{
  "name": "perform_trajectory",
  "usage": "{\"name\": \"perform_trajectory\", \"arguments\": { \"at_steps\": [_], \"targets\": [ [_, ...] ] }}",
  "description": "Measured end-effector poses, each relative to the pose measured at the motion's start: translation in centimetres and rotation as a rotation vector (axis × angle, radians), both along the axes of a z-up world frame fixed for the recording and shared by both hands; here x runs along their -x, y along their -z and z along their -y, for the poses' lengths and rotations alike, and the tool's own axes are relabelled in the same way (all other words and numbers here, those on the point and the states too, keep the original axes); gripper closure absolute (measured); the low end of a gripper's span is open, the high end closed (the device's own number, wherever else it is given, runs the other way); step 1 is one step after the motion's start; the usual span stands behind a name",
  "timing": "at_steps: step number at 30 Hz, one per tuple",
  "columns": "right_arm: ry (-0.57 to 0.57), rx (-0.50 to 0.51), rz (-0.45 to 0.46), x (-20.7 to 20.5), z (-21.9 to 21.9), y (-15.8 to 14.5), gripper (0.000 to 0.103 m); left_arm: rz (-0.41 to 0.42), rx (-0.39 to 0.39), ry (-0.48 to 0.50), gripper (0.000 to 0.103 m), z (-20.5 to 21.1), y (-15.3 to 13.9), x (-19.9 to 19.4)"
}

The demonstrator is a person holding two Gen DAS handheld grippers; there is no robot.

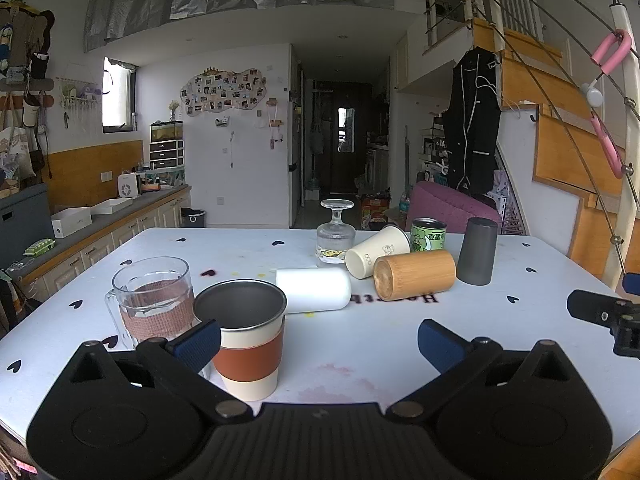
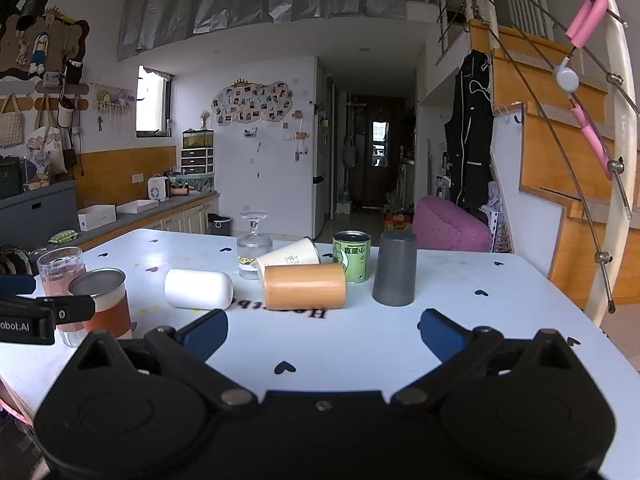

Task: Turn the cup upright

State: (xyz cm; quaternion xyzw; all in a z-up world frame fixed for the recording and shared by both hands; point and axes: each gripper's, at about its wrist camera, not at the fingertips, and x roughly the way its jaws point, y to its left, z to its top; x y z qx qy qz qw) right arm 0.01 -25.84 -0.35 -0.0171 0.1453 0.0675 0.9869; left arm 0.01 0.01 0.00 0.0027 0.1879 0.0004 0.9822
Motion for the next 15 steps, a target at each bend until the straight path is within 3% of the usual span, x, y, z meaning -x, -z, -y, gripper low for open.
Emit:
{"name": "perform_trajectory", "arguments": {
  "at_steps": [15],
  "targets": [
    [-0.001,0.004,-0.001,-0.11,-0.58,0.13,0.000,-0.001,0.002,0.000,0.000,0.02,0.00,0.02]
  ]
}}
